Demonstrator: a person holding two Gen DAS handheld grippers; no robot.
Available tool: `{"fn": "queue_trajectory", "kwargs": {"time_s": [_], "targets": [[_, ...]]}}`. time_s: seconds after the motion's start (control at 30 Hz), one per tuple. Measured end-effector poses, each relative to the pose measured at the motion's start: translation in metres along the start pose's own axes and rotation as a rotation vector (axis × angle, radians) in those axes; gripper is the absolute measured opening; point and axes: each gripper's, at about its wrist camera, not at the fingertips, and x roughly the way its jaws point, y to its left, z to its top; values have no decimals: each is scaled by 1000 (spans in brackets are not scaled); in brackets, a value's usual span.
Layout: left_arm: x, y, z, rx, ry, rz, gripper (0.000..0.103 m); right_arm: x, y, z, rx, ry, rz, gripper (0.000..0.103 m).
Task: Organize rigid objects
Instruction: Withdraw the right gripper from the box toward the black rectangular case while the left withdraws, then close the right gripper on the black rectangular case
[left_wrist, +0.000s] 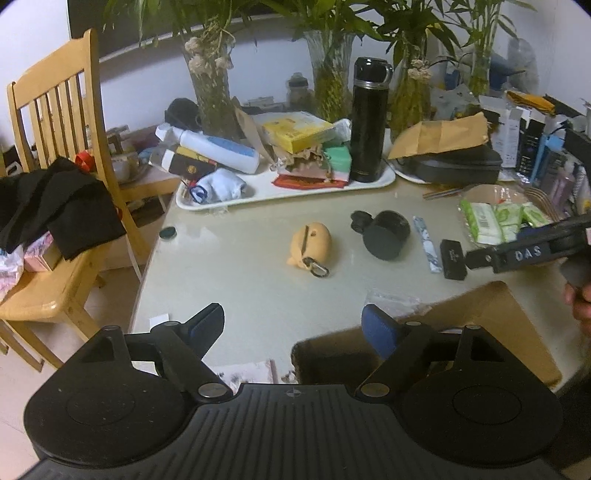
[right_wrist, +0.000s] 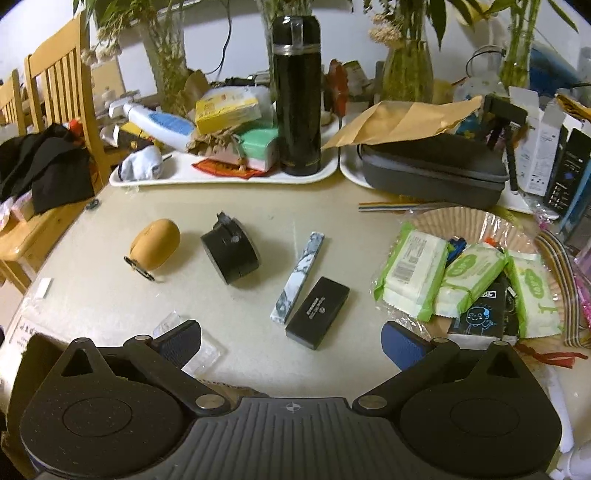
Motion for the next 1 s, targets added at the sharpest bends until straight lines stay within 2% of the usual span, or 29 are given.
{"fn": "queue_trajectory", "kwargs": {"time_s": [0.27, 0.67, 1.0], "targets": [[9, 5, 5, 10, -4, -36, 82, 16, -2, 0, -33, 91, 9, 103], [21, 24, -9, -44, 13, -120, 82, 35, -5, 8, -76, 93, 67, 103], [24, 39, -16, -82, 7, -132, 82, 63, -12, 15, -16, 101, 41, 102]]}}
